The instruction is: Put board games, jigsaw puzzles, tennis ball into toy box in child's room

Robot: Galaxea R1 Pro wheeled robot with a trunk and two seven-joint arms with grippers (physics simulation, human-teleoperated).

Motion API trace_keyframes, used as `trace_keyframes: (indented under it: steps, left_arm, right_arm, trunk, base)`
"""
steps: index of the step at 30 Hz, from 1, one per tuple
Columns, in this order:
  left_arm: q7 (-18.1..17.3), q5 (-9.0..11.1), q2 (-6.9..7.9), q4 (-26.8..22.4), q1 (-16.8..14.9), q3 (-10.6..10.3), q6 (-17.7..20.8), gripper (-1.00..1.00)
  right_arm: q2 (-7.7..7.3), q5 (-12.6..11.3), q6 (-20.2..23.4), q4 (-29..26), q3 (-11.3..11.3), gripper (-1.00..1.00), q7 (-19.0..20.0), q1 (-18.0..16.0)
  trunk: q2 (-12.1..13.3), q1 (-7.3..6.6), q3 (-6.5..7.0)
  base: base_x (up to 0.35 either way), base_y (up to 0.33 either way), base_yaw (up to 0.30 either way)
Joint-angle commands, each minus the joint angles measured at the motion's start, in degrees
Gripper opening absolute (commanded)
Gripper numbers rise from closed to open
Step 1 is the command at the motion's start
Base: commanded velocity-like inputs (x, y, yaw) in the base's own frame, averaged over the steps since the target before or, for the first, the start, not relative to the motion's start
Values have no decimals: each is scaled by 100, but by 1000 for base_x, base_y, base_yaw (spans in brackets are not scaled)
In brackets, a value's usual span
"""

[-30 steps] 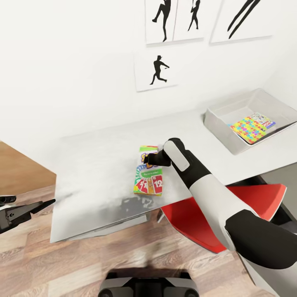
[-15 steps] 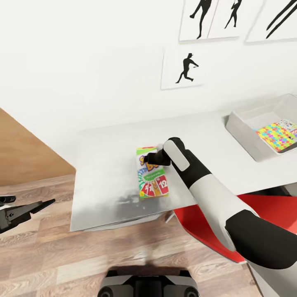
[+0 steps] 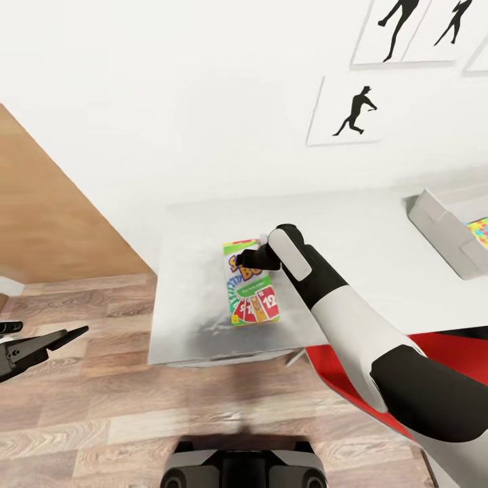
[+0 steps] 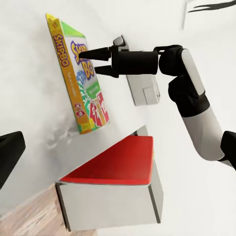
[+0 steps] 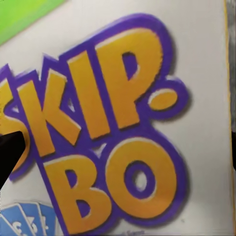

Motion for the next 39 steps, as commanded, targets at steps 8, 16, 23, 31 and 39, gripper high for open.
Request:
trace_keyframes:
  steps: [8,16,23,31,39]
  left_arm:
    - [-24,-9,0,0,-1,0,63,100]
    - [-24,-10,-6,0,-1,-6,63,100]
    - [-24,-10,-4,0,-4,-2,63,100]
    - [-24,-10,2,0,-2,0,63,100]
    - [-24,-10,2,0,-4,0,63,100]
  right_arm:
    - [0,-140,12,106,18,100,-61,-1]
    - [0,-140,12,107,15,100,-57,-1]
    - [0,-140,12,106,14,100,-57,-1]
    - [0,-140,14,101,14,100,-57,-1]
    - [0,-140,21,99,14,100,-59,-1]
  trunk:
    - [-7,4,-10]
    - [-7,4,-10]
    - [-7,4,-10]
    - [-7,4,-10]
    - [-7,4,-10]
  base:
    - [-15,142,9]
    - [0,176,0]
    - [0,162,0]
    - [0,148,0]
    - [0,163,0]
